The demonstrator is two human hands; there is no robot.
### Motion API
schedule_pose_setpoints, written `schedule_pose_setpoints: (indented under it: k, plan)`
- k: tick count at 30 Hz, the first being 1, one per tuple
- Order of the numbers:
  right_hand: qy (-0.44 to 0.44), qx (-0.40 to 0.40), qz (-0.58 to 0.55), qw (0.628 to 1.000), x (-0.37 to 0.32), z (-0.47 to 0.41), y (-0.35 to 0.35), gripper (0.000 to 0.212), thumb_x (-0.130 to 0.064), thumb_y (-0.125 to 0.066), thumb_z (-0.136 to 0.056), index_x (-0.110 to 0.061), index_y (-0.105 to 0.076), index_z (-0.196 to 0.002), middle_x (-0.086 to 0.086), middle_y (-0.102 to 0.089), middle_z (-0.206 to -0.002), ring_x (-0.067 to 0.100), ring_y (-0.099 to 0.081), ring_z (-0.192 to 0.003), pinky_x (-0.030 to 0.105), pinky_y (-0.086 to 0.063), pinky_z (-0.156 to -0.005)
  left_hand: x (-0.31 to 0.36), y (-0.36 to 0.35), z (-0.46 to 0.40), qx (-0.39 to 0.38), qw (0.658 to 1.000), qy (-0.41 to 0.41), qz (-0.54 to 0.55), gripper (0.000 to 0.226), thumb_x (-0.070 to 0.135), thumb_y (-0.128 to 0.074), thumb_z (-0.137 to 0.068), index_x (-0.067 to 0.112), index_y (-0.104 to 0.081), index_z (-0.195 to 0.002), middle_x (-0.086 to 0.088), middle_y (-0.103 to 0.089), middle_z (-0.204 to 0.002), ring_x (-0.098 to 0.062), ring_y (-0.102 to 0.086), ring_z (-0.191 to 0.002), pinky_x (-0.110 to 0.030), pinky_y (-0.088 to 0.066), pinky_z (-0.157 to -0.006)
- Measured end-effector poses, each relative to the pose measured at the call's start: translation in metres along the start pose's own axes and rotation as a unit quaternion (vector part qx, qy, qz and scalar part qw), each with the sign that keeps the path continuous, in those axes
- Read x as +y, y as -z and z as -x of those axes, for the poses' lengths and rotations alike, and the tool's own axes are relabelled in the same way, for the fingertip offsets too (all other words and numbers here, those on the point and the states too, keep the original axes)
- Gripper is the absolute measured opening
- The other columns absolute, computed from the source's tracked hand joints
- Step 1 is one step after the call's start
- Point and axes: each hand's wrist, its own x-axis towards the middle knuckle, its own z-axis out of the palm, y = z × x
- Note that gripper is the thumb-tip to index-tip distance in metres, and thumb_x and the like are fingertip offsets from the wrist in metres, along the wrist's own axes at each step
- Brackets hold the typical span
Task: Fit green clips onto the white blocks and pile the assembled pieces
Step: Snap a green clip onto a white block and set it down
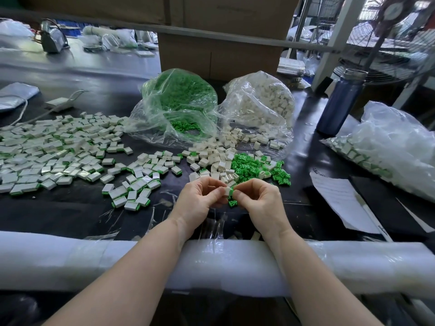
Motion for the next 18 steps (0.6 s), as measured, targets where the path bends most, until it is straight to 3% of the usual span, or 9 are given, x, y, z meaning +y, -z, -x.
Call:
schedule_pose_setpoints:
  k: [10, 14, 18]
  plan:
    - [-0.016, -0.039, -0.032, 0.999, -0.0007, 0.0007, -0.0008, 0.013, -0.003, -0.069, -0.08, -0.014, -0.067, -0.073, 0.007, -0.068, -0.071, 0.015, -0.062, -0.066, 0.027, -0.054, -0.064, -0.0012, 0.0003, -0.0002, -0.006, 1.0, -0.006, -0.02, 0.007, 0.003, -0.062, -0.085, 0.009, -0.065, -0.085, -0.002, -0.068, -0.071, -0.007, -0.064, -0.063, -0.016, -0.051, -0.061]
    - [-0.022, -0.05, -0.042, 0.998, -0.0012, 0.0005, -0.0005, 0.015, 0.001, -0.067, -0.08, -0.013, -0.063, -0.082, 0.004, -0.062, -0.065, 0.01, -0.056, -0.061, 0.019, -0.047, -0.058, -0.0006, -0.0018, 0.0007, -0.011, 0.999, -0.013, -0.04, 0.009, 0.002, -0.061, -0.085, 0.007, -0.068, -0.086, -0.005, -0.067, -0.072, -0.004, -0.061, -0.06, -0.013, -0.049, -0.059]
    - [-0.027, -0.061, -0.044, 0.997, -0.0005, 0.0006, 0.0003, 0.019, 0.005, -0.067, -0.078, -0.012, -0.06, -0.084, 0.011, -0.059, -0.066, 0.018, -0.052, -0.062, 0.029, -0.044, -0.06, 0.001, -0.0035, 0.0021, -0.021, 0.998, -0.019, -0.062, 0.011, -0.002, -0.059, -0.086, 0.001, -0.069, -0.088, -0.011, -0.065, -0.08, -0.002, -0.059, -0.061, -0.011, -0.047, -0.061]
